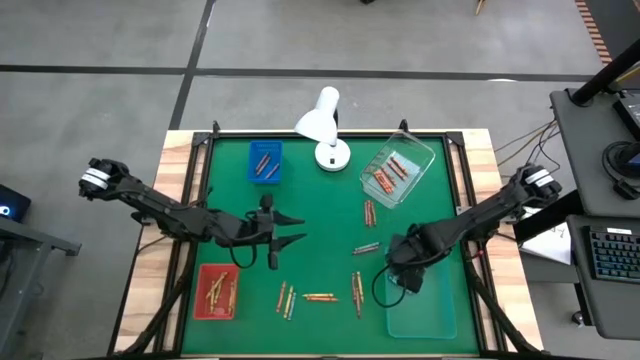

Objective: Sort crayons
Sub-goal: Put the brown crayon into the blue bin

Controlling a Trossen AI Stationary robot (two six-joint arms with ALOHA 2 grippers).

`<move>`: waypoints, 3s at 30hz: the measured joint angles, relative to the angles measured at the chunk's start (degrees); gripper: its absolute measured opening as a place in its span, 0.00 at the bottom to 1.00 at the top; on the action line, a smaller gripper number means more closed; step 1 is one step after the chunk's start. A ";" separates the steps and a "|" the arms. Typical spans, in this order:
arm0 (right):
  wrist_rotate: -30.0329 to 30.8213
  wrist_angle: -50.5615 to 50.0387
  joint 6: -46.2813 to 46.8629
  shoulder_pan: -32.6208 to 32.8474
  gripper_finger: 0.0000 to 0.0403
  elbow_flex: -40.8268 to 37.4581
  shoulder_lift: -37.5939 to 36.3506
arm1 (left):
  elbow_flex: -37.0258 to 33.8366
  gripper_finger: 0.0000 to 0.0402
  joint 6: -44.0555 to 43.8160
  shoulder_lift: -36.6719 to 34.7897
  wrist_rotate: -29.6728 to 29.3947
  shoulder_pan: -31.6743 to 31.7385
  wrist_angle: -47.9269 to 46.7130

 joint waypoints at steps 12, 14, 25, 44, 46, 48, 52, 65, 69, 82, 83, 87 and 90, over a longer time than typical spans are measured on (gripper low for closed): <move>21.67 19.57 -16.31 0.00 0.30 0.00 -6.76 | 4.78 0.33 -1.32 5.68 0.09 0.58 -10.44; 24.29 21.96 -20.08 0.00 0.29 0.00 -7.18 | 6.02 0.33 -0.13 7.97 0.07 0.61 -10.40; 30.51 37.79 -38.13 -0.11 0.24 -0.02 -8.05 | 15.32 0.36 7.25 22.65 0.15 1.91 -8.02; 40.51 39.63 -16.31 -4.43 0.18 0.12 -8.13 | 16.20 0.46 8.41 31.55 1.23 6.71 -2.25; 33.15 37.78 -10.50 -7.39 0.16 0.29 -7.52 | 15.10 0.46 9.33 28.44 -0.95 6.69 -3.65; 27.44 37.09 -7.01 -9.96 0.14 0.46 -6.12 | 13.50 0.47 10.60 25.13 -2.42 6.84 -3.75; 19.97 35.12 -4.03 -14.16 0.10 0.57 -2.26 | 9.87 0.47 12.79 17.55 -2.54 6.85 -2.96; 19.20 9.54 10.06 -18.97 0.03 14.18 10.73 | -2.00 0.47 17.76 -7.43 -2.95 7.24 -3.03; 19.29 5.11 11.04 -19.02 0.03 18.50 15.16 | -3.98 0.47 20.83 -11.60 -3.04 7.37 -3.09; 15.70 2.61 9.48 -20.90 0.03 25.67 24.81 | -7.62 0.47 28.45 -20.72 -3.06 8.97 -4.67; 15.06 2.61 8.82 -21.01 0.03 25.70 24.83 | -7.62 0.47 29.07 -21.47 -3.04 9.16 -4.95; 14.55 2.63 7.07 -21.09 0.03 25.66 24.83 | -7.62 0.46 31.64 -24.94 -3.04 9.98 -5.87; 14.38 2.63 6.21 -21.08 0.03 25.64 24.83 | -7.62 0.46 32.82 -27.95 -3.04 10.85 -6.93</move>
